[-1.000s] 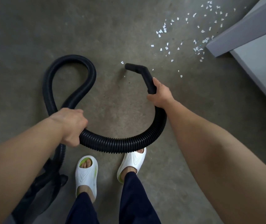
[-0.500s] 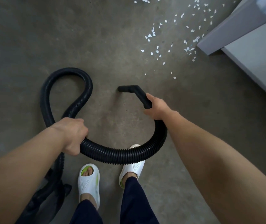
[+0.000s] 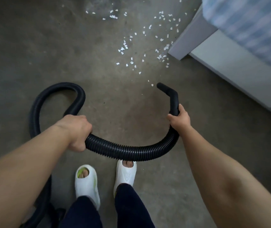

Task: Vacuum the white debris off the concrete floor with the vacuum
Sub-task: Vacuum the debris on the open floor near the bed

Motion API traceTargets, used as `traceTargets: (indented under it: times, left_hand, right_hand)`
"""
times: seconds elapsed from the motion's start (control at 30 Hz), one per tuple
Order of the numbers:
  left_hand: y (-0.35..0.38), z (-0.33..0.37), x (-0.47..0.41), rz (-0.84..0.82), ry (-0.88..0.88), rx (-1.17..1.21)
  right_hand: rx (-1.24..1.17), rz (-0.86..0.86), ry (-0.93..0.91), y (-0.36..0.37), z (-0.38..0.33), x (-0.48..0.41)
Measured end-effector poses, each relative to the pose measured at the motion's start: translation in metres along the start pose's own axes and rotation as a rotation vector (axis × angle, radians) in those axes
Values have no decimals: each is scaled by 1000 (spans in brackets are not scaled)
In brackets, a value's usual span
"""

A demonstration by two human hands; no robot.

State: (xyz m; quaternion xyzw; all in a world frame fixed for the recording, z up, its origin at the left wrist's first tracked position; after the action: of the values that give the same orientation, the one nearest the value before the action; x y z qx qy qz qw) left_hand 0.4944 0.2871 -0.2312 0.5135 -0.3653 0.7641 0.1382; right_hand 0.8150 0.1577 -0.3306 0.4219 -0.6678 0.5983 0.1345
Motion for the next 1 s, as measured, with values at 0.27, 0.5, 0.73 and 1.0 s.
traceTargets:
  times: [0.27, 0.5, 0.73, 1.0]
  left_hand:
    - [-36, -36, -37, 44, 94, -78]
    - [-49, -78, -52, 23, 230, -73]
    - [-76, -94, -70, 88, 539, 25]
    - [-95, -117, -81, 125, 505, -83]
  right_hand:
    - [-98, -60, -15, 9, -21, -15]
    - [-165, -13, 166, 28, -35, -11]
    - [-231, -156, 258, 55, -31, 19]
    - [-489, 164, 410, 45, -34, 11]
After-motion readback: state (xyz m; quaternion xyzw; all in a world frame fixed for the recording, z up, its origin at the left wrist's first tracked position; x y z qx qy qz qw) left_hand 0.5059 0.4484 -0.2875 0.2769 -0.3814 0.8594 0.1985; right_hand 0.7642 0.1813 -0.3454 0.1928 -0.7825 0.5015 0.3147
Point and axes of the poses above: each hand's wrist, its own x-axis away from the middle knuckle, its own y-axis out of the palm, z = x × y, the point moved 1 cm from there along -x, towards the middle knuckle, and after that the axes turned 10 degrees about x, right-handed, at the moved point
